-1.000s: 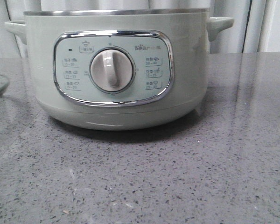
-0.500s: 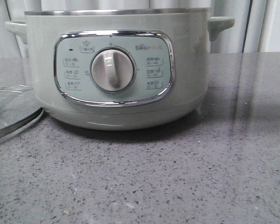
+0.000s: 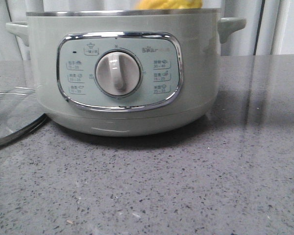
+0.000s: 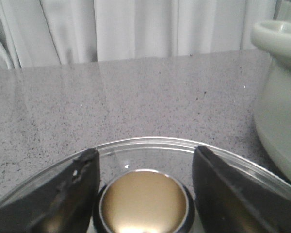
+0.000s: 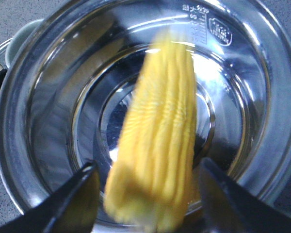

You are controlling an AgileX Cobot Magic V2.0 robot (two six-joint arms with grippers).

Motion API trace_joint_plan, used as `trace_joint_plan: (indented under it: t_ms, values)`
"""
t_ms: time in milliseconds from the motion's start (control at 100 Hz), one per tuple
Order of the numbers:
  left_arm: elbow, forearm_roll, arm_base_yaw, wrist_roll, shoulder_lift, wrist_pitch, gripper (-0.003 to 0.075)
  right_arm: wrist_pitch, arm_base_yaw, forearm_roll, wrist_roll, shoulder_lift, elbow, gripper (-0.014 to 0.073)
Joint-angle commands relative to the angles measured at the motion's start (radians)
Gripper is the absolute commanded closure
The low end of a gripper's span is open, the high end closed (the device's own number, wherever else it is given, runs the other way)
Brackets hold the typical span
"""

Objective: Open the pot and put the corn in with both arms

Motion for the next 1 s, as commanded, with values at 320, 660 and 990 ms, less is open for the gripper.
trace_joint_plan:
  t_ms: [320,660,990]
  values:
    - [-0.022,0.006,-0.01,-0.001,-0.1,-0.103,0.0349,-0.067,0.001,0.013,-0.018,-0.027,-0.032,0.0154]
    - [-0.022,0.014,-0.01,-0.044,-0.339,-0.051,0.0371,-0.072,0.001,-0.007,-0.018,-0.082,-0.032,0.0203]
    - [-0.022,0.125,-0.01,-0.089,-0.7,0.18,0.0741,-0.047,0.001,-0.122,-0.018,-0.261,-0.032,0.0657]
